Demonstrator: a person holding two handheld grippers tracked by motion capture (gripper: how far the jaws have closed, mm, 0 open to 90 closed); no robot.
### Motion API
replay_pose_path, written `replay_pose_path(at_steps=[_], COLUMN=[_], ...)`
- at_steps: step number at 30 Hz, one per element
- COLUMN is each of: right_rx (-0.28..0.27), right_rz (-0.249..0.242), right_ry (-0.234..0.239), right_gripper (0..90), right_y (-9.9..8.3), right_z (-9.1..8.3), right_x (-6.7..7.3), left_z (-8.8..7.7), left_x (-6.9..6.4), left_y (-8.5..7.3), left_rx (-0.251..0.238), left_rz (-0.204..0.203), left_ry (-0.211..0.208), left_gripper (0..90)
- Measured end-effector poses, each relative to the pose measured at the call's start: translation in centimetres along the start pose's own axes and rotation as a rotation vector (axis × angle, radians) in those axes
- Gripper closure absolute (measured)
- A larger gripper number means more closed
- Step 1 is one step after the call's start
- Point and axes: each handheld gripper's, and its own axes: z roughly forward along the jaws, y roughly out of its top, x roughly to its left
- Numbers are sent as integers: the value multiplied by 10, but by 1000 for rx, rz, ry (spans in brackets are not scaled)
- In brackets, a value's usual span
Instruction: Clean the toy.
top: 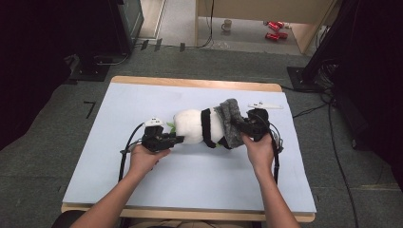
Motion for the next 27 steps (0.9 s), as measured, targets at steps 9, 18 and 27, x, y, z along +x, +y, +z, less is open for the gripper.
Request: replay_pose_path(at_steps=[9,18,27], right_rx=[33,-38,-12], right_rz=[78,43,-72], right_ry=[-81,-14,108], right_gripper=[774,774,774], right_y=[-7,13,20], right_z=[-8,-28,-5], right_x=[-28,-4,52], left_z=[0,1,0], left_x=[3,4,-6], left_y=[1,1,-1], left_rx=[4,-5,-11], left_rz=[-24,-55,-31], left_ry=[-11,-25,-13], left_gripper=[681,676,676])
